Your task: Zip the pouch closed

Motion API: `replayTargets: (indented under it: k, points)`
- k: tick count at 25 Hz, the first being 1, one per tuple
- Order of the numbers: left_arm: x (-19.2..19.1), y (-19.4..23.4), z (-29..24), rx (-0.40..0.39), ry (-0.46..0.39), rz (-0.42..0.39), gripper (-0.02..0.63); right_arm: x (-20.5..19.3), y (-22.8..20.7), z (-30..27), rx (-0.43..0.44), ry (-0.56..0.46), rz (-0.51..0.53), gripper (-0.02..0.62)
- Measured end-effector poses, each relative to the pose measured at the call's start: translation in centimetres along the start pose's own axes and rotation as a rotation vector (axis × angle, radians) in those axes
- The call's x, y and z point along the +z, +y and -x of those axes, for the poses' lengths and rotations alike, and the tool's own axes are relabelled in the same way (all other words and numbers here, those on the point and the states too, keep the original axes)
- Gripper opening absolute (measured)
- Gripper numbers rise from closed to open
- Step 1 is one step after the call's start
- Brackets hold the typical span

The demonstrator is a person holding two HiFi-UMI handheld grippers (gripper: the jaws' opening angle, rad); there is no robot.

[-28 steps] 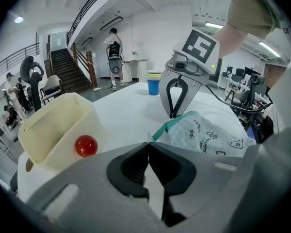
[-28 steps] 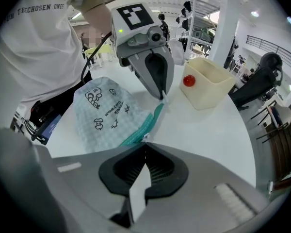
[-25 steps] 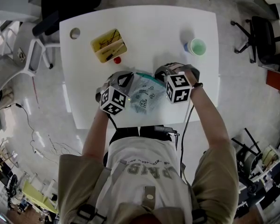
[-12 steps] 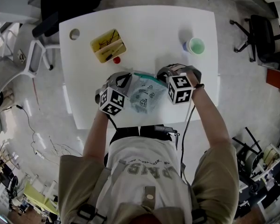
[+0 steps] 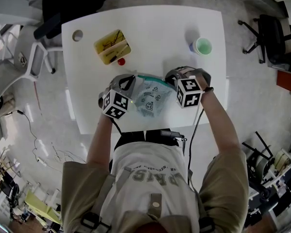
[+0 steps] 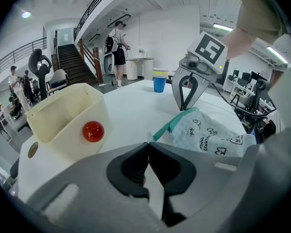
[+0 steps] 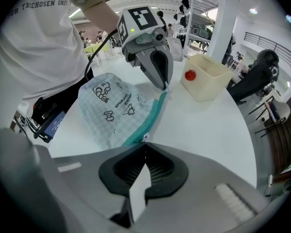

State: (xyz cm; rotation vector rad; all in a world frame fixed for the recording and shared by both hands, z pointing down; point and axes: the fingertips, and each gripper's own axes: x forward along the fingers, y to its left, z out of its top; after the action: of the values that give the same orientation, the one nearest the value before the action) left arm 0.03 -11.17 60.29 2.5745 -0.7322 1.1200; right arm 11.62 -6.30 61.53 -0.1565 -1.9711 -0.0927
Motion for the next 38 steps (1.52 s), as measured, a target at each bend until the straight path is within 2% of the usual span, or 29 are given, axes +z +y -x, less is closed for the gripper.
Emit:
replayTargets:
  k: [31, 38]
  points:
    - [-0.7, -0.1, 0.0, -0.008, 0.03, -0.011, 0.012, -1.5, 1.5, 0.5, -0.005, 0.022, -0.028, 0.002]
    - [-1.4, 0.5, 0.1, 0.011, 0.044, -0.001, 0.012, -2.4, 1.6, 0.7, -0.012, 0.038, -0.03, 0.002]
